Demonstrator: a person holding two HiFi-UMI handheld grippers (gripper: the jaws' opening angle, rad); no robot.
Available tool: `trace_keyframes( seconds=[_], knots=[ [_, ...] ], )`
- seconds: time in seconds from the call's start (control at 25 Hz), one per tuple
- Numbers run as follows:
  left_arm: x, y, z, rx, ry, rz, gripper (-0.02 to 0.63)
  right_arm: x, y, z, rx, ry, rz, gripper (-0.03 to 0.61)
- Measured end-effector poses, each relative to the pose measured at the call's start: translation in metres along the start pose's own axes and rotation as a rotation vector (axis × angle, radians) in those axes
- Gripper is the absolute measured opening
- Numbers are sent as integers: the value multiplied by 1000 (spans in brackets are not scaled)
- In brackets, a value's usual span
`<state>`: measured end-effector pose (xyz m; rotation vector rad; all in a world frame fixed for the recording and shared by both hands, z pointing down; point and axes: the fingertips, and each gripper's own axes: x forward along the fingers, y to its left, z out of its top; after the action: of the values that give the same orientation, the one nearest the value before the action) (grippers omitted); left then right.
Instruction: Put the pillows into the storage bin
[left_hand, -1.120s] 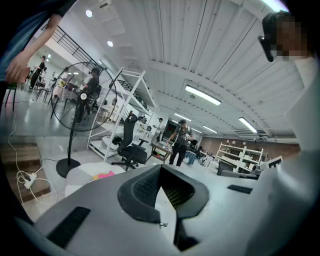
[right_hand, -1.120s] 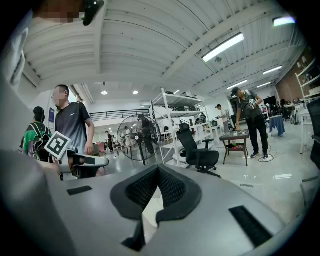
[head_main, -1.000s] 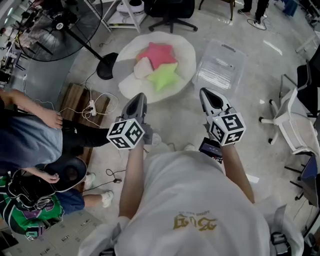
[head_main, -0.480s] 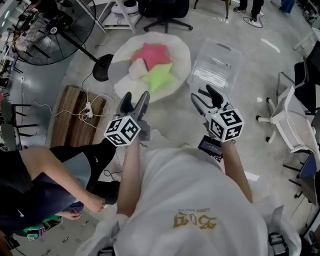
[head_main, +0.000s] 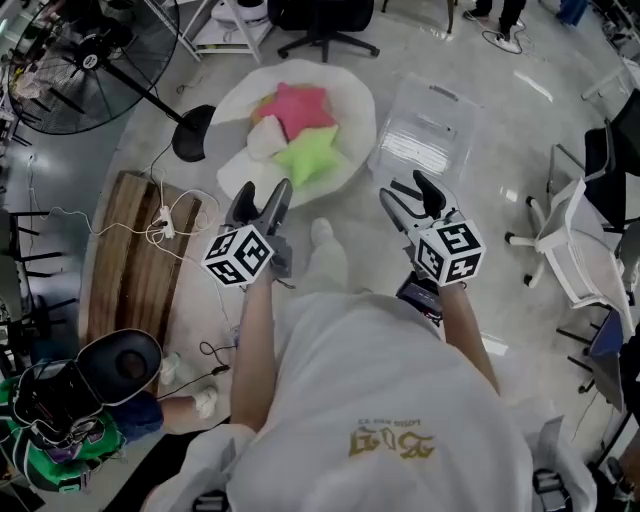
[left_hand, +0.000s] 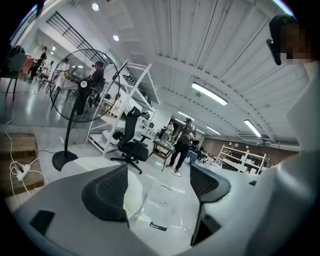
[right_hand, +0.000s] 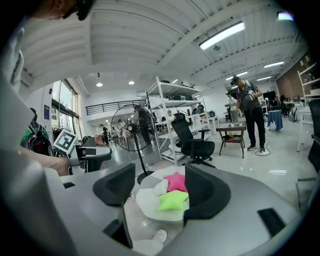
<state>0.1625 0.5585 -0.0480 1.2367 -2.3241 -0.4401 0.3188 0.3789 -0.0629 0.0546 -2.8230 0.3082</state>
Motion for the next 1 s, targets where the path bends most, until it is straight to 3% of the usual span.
trace_keyframes(
  seconds=[0.28,0.64,1.0],
  knots=[
    [81,71,20,-62,27,8,387,100,-25,9,-7,61,-13,305],
    [185,191,74,-133,80,31,377,264,-43,29,-43,205,-9,305],
    [256,254,80,-161,158,20,377,345,-62,20,-69,321,-16,307]
  ],
)
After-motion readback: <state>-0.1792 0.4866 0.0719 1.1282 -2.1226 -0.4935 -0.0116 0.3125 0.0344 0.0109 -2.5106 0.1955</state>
